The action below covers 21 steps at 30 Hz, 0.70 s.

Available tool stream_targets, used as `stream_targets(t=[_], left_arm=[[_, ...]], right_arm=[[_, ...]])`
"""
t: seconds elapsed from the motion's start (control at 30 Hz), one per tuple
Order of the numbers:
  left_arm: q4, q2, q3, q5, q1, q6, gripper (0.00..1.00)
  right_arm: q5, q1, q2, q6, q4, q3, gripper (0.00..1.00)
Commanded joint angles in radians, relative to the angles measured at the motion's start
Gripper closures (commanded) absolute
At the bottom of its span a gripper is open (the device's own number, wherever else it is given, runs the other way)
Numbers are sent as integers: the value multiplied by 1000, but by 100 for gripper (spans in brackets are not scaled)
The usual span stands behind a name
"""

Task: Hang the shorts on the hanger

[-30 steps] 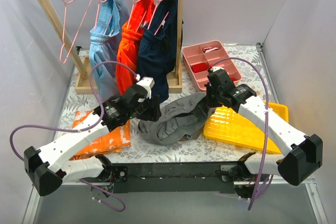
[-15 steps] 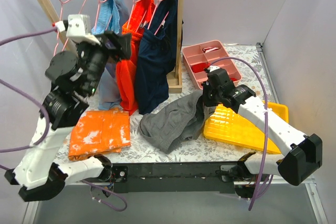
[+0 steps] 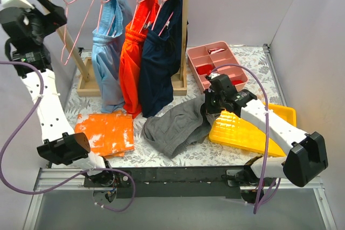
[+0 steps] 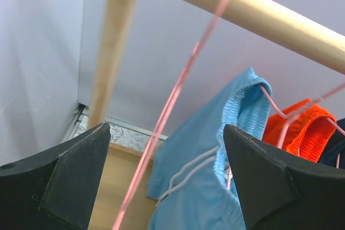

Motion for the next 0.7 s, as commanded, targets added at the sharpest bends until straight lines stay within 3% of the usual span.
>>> stream_targets(t=[0.0,0.27,0.67], left_arm=[[-6,-18,62,256,129,-79,14],[-9,34,24,270,137,-39,17],[40,88,-47,330,136,-33,31]], right_arm=[[-59,-2,18,-35,46,-15,99],[-100,-2,48,-56,63,-35,99],[-134,-3,60,-70,100,-61,99]])
